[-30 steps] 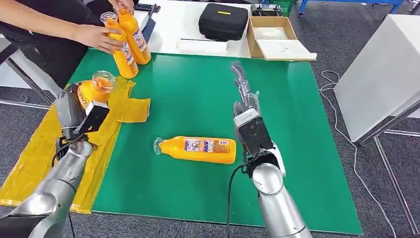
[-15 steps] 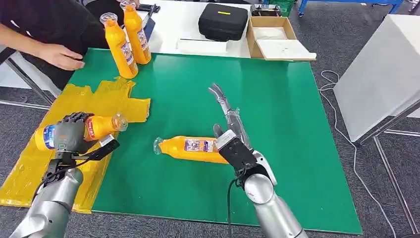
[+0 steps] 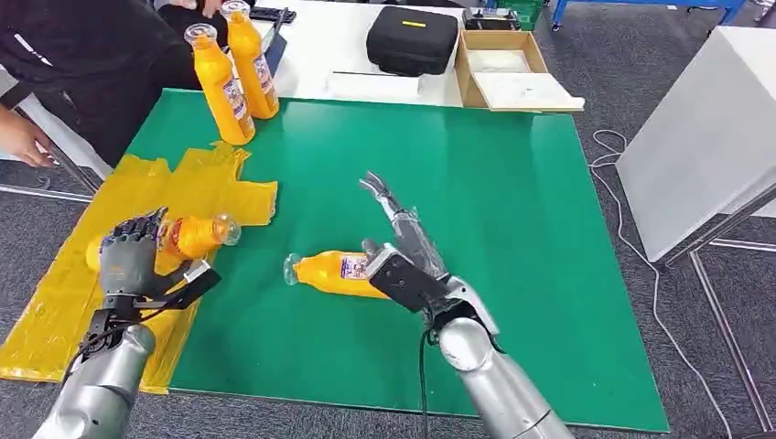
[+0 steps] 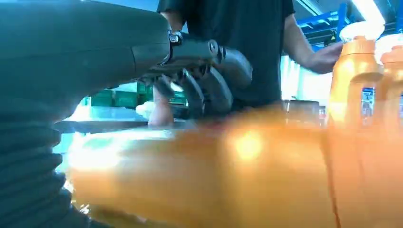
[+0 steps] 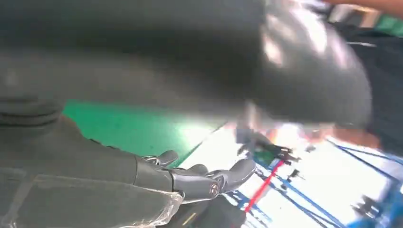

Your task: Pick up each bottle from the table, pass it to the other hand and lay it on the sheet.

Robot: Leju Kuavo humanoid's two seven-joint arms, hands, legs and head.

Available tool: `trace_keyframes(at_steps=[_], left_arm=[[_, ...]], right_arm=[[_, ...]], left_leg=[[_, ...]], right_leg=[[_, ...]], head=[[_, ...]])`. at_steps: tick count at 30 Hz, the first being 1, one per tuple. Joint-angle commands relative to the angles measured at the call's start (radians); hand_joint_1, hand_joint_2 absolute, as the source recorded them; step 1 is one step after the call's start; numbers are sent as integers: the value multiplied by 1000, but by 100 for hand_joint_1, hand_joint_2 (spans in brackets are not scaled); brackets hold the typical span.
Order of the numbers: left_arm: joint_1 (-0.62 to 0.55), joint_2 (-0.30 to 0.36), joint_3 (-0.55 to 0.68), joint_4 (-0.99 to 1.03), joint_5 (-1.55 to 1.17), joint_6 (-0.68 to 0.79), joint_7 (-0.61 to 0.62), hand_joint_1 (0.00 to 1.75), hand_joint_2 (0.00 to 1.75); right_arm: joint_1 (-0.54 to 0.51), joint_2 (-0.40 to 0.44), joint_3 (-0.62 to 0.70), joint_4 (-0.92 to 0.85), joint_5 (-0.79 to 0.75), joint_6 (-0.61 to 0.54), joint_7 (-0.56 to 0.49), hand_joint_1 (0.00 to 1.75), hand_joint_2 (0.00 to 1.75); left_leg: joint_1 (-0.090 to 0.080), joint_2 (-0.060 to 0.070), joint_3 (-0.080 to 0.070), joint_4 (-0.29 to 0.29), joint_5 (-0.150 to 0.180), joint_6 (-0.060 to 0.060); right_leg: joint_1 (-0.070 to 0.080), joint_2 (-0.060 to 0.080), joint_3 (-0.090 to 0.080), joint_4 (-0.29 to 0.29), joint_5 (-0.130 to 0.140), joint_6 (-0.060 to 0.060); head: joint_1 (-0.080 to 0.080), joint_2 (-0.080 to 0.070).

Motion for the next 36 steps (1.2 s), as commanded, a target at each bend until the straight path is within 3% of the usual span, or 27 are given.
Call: trace_keyframes(at_steps=[1, 12, 14, 16, 21, 24, 36], left_arm=[[-81, -27, -26, 90, 4, 2, 6, 0, 0], [-154, -28, -10, 175, 92, 2, -32, 0, 0], [-217, -17, 71, 276, 262, 2, -130, 0, 0], [-226, -1, -40, 214, 609, -84, -140, 0, 0], [-228, 13, -79, 198, 711, -106, -140, 0, 0], [-228, 51, -223, 177, 904, -78, -140, 0, 0], [-289, 54, -282, 272, 960, -68, -140, 0, 0]], right_arm=[[-317, 43, 121, 526, 184, 15, 126, 0, 175], [-359, 26, 180, 632, 259, 68, 129, 0, 175], [-369, 16, 219, 660, 277, 134, 126, 0, 175], [-364, 10, 247, 678, 275, 170, 121, 0, 175], [-362, 10, 257, 682, 273, 177, 122, 0, 175], [-342, -5, 272, 652, 267, 173, 133, 0, 175], [-177, -71, 256, 386, 286, 156, 237, 0, 175]], left_leg=[[2, 2, 6, 2, -2, -5], [1, -4, 6, 1, 0, -4], [1, -4, 6, 1, 0, -4], [2, -6, 6, 2, 0, -4], [1, -3, 2, 1, 1, -3], [2, -5, 5, 2, 0, -5], [3, -4, 6, 1, -1, -4]], right_leg=[[2, 0, 6, 1, -1, -3], [1, -3, 7, 0, -2, -2], [1, -4, 7, 1, -2, -2], [2, -5, 8, 1, -3, -2], [1, -2, 3, 0, 0, -1], [2, -5, 7, 1, -2, -2], [2, -5, 8, 0, -2, -3]], head=[[0, 0], [0, 0], [0, 0], [0, 0], [0, 0], [0, 0], [0, 0]])
